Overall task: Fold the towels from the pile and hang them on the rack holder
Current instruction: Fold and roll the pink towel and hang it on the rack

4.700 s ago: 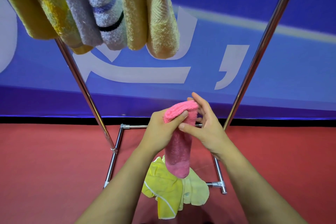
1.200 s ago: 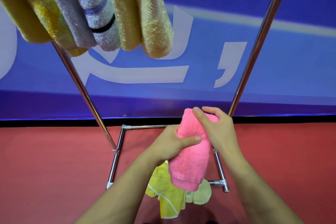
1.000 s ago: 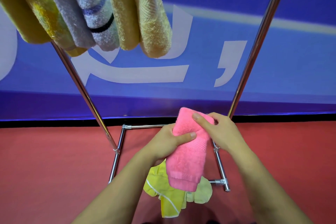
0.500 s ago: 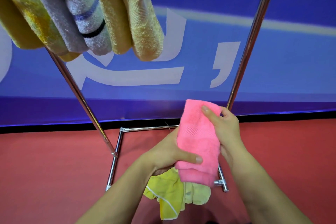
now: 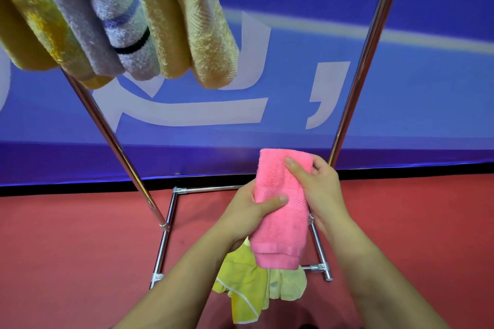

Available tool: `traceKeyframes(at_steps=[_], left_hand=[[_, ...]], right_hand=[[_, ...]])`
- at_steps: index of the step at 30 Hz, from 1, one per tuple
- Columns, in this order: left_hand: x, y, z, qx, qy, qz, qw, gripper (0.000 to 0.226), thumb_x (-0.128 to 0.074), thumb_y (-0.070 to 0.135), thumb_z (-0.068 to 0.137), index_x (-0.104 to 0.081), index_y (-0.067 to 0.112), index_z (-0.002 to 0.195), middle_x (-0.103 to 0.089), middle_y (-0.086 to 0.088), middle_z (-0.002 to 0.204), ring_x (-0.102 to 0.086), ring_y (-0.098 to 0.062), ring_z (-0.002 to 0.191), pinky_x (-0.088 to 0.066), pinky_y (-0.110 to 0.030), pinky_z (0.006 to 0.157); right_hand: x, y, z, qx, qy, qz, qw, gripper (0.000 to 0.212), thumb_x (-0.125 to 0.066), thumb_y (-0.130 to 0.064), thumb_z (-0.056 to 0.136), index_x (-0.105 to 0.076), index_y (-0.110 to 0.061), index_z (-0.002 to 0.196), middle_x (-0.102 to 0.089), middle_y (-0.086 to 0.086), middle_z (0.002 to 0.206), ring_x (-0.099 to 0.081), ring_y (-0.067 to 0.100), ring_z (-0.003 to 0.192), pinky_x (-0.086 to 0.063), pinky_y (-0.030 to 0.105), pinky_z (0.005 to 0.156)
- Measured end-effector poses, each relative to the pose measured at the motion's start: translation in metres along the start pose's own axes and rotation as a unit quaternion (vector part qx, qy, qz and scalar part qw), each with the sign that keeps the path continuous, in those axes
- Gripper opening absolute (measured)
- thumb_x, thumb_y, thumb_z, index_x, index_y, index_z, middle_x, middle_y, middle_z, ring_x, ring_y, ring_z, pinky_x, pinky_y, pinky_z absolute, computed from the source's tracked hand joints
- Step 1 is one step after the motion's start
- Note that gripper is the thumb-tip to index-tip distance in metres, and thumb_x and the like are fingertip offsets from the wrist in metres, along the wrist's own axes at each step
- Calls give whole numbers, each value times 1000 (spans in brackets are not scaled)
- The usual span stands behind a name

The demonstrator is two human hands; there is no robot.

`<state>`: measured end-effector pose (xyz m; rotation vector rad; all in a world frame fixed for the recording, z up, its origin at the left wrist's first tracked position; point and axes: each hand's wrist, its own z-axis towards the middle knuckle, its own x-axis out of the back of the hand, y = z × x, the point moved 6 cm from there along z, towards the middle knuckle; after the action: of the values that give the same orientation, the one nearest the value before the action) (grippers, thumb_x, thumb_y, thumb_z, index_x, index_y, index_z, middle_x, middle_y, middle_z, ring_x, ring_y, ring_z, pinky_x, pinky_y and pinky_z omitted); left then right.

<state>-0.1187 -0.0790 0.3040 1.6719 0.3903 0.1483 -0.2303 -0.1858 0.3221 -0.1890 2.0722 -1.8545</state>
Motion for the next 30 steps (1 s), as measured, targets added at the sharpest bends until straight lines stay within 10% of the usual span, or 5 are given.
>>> traceKeyframes(at_steps=[6,14,20,30], left_hand=[[23,3,7,-57,181,84,978,29,-73,9,91,-66,17,119,-77,-2,110,-73,-20,105,-57,-47,95],[-9,19,5,-67,-1,-42,997,59,-48,13,85,-56,29,141,-71,-3,109,-60,-15,88,-45,-32,78],[-4,56,-18,-176,182,152,955,23,-44,34,109,-64,28,119,-72,9,107,-67,-2,101,-50,-27,86],[-28,181,-55,-296,310,226,875,37,-36,35,110,-61,20,133,-72,-4,123,-64,-26,112,-43,-30,82]], right_hand=[[-15,0,-21,71,0,-162,984,27,-75,-38,90,-72,-21,111,-75,-12,107,-69,0,100,-55,25,90],[-29,-3,-29,91,-51,-96,990,13,-60,-24,102,-73,-24,100,-78,1,90,-69,11,80,-56,32,75],[-33,-30,-45,153,-33,-106,982,19,-57,-19,103,-75,-25,102,-78,-7,91,-71,6,84,-54,19,75],[-41,-174,-78,299,69,-41,951,23,-57,-14,102,-75,-25,111,-73,-28,92,-65,-16,89,-44,5,76]])
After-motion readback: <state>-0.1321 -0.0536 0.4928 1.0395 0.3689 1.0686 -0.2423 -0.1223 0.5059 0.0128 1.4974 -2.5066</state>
